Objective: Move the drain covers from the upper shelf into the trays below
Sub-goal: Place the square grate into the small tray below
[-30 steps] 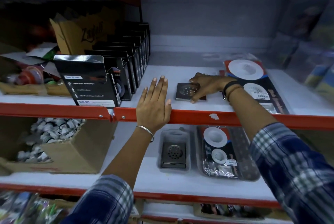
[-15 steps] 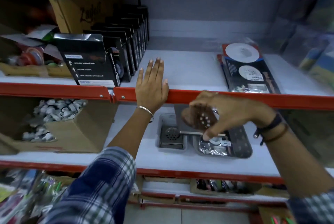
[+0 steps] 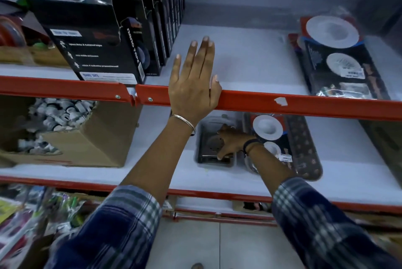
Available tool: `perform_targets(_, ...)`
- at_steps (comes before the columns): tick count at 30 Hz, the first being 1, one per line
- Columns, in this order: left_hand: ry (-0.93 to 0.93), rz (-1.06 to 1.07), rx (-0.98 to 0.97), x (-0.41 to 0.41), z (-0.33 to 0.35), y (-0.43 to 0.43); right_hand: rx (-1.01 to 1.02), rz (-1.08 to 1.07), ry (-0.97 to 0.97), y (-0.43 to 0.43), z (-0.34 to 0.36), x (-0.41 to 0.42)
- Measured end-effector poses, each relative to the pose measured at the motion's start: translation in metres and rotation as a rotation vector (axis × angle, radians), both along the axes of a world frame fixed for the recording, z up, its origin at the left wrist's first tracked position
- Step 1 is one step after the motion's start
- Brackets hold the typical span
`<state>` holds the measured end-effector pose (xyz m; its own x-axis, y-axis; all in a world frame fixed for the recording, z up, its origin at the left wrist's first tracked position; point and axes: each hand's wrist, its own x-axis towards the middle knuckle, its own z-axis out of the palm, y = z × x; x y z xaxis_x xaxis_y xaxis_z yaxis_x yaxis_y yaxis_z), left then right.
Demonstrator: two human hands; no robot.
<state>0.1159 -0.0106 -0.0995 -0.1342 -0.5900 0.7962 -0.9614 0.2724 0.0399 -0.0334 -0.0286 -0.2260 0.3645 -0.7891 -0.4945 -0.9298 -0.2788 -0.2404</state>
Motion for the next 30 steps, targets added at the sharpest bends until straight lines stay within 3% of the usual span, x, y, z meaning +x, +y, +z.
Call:
perform_targets(9,-0.005,0.002,-0.043,0.000,0.001,0.000,-0.029,-0.085,-0.041,0.012,-0.041,0.008)
perform_targets(14,-0.007,-0.006,0.001,0.001,0.003,0.002,-0.242,-0.124,-0.216,0.042,0.012,0.005)
perform_targets(22,0.086,-0.094,0.158,-0.019,0.016,0.023,-0.337,-0.187,-0.712,0.117,0.122,-0.039)
perform_targets(27,0.212,-0.285,0.132,-0.087,0.045,0.046,-0.545,-0.235,-0.817,0.124,0.176,-0.096)
perform_targets(30,0.310,-0.357,0.126,-0.134,0.069,0.048,-0.680,-0.286,-0.764,0.115,0.200,-0.142)
